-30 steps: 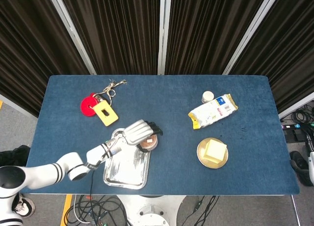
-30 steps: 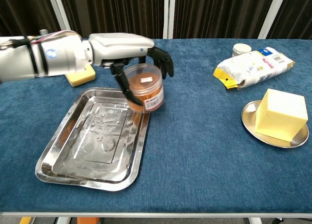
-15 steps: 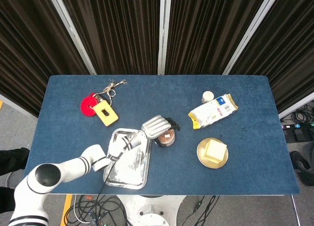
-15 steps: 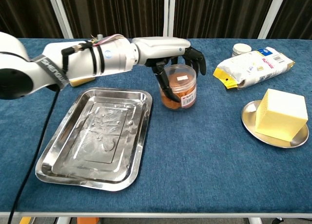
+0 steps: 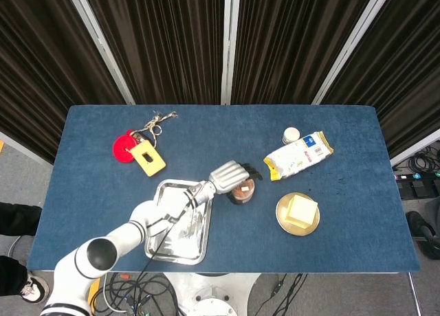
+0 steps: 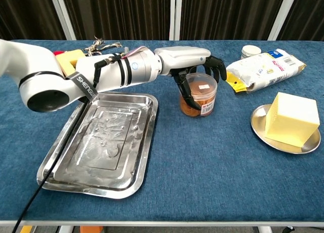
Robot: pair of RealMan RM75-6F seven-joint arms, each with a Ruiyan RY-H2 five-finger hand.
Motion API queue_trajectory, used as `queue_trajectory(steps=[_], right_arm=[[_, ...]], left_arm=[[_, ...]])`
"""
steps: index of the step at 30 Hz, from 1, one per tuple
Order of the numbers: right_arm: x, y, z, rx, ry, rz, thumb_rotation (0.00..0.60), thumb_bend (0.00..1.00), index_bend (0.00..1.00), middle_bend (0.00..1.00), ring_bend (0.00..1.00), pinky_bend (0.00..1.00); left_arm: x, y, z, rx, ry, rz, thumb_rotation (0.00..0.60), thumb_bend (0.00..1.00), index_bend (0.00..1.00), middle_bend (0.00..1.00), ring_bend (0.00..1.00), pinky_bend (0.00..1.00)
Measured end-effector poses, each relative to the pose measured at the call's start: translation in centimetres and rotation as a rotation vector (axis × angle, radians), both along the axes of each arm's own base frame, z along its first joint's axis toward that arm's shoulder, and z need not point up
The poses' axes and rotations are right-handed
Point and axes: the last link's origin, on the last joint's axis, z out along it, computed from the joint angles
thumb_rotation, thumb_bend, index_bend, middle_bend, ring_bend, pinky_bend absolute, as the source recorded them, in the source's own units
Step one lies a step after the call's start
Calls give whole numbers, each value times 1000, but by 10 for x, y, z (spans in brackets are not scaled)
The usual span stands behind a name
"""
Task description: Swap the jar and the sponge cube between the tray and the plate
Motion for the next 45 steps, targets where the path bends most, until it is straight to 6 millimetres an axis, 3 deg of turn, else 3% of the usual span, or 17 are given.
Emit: queue_trajectory(steps=[4, 10, 16, 22, 28, 38, 41, 45], right_arm=[[-1, 0, 0, 1, -1, -4, 600, 162, 0, 0, 0, 0], [0, -1, -2, 6, -3, 0, 600, 162, 0, 0, 0, 0], [3, -4, -6, 25, 2, 7, 600, 162, 0, 0, 0, 0], [12, -7, -12, 48, 9, 27, 600, 162, 0, 0, 0, 0], [29, -10, -33, 140, 5, 59, 600, 145, 0, 0, 0, 0], [77, -30, -98, 324, -26, 148, 600, 76, 0, 0, 0, 0], [89, -34, -111, 355, -37, 171, 600, 69, 0, 0, 0, 0], [103, -40, -128, 392, -33, 185, 600, 61, 0, 1, 0, 0]], left_arm=[[1, 1, 2, 16, -23, -13, 600, 33, 166, 106, 88, 350], [-3, 5, 9, 37, -30, -24, 600, 18, 166, 106, 88, 334], [-14, 11, 31, 86, -26, -49, 600, 17, 166, 106, 88, 324], [-39, 8, 62, 122, -6, -41, 600, 16, 166, 107, 88, 320], [-89, -5, 110, 211, 55, 29, 600, 17, 166, 110, 88, 284], [-215, -70, 211, 454, 165, 337, 600, 16, 166, 118, 78, 242], [-237, -87, 233, 494, 181, 396, 600, 16, 166, 119, 78, 240], [-254, -106, 247, 519, 195, 439, 600, 16, 166, 127, 78, 238]])
